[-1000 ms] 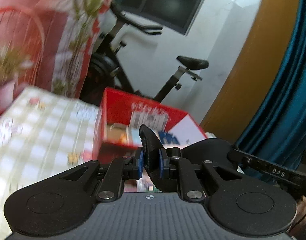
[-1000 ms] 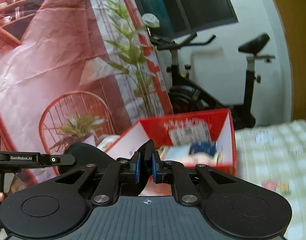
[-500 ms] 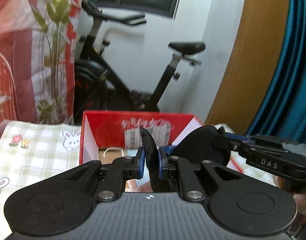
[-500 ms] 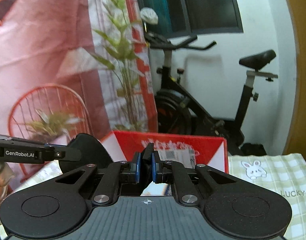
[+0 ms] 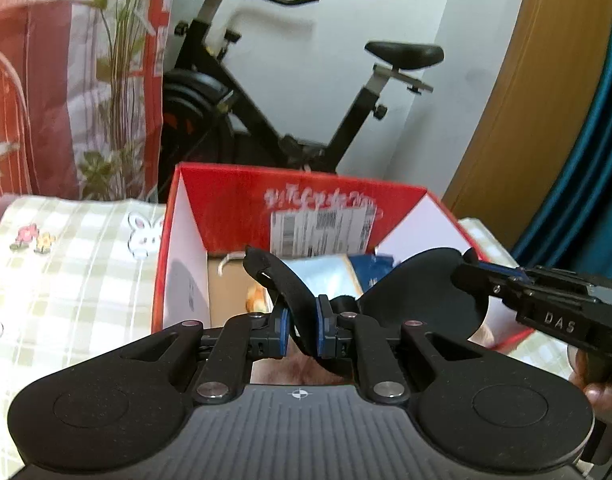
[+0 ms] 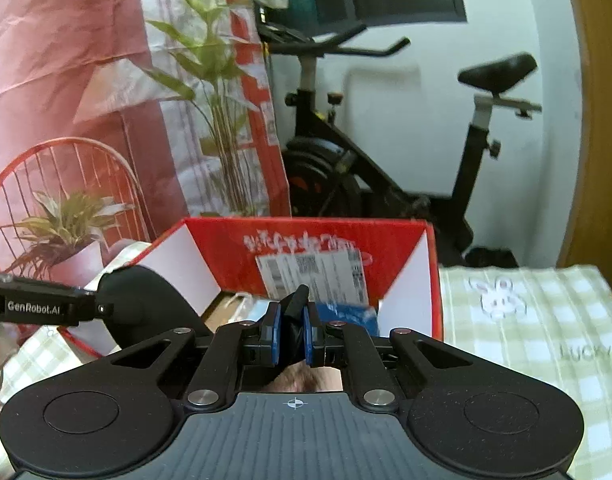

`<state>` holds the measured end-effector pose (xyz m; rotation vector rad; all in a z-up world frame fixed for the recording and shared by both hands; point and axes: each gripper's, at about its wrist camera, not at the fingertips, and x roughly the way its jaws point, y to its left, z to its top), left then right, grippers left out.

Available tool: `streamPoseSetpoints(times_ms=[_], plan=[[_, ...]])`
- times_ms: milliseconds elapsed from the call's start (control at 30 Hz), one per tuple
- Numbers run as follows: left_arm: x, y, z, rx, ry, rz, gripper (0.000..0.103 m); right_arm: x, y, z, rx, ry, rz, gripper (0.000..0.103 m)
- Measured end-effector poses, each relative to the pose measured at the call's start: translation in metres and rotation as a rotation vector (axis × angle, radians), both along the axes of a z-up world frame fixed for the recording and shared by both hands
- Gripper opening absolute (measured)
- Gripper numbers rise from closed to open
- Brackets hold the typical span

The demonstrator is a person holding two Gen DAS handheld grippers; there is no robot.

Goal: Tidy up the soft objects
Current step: 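Carry the black eye mask into the red box and open both grippers, then lower both grippers onto the polka-dot glove and close on it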

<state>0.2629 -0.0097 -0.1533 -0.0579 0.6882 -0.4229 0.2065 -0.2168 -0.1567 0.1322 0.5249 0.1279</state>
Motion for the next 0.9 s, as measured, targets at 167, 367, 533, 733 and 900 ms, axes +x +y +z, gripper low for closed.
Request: streamPoseSetpoints(times_ms=[167,367,533,733,900], plan=[[0.007,-0.013,-0.012,0.054,0.044,-0.033,0.014,0.010,0.009,-0.012,-0.052,0.065,0.024,0.010],[0.005,-0.009,-0.023,0.042,0.098,-0.034,0.014,0.005,0.002,-0.029,-0.022,0.116,-0.027,0.013],[-0.002,-0.008,-0.010,0.046,0.055,-0.040,0.039,-0.007,-0.001,-0.020,-0.031,0.053,-0.062,0.022],[-0.023,0.003,0.012,0.024,-0.013,-0.027,0.057,-0.037,-0.006,-0.006,0.029,-0.017,-0.075,0.024],[-0.050,0.016,0.020,-0.021,-0.026,-0.034,0.057,-0.071,-0.006,-0.002,0.096,-0.058,-0.065,0.024]])
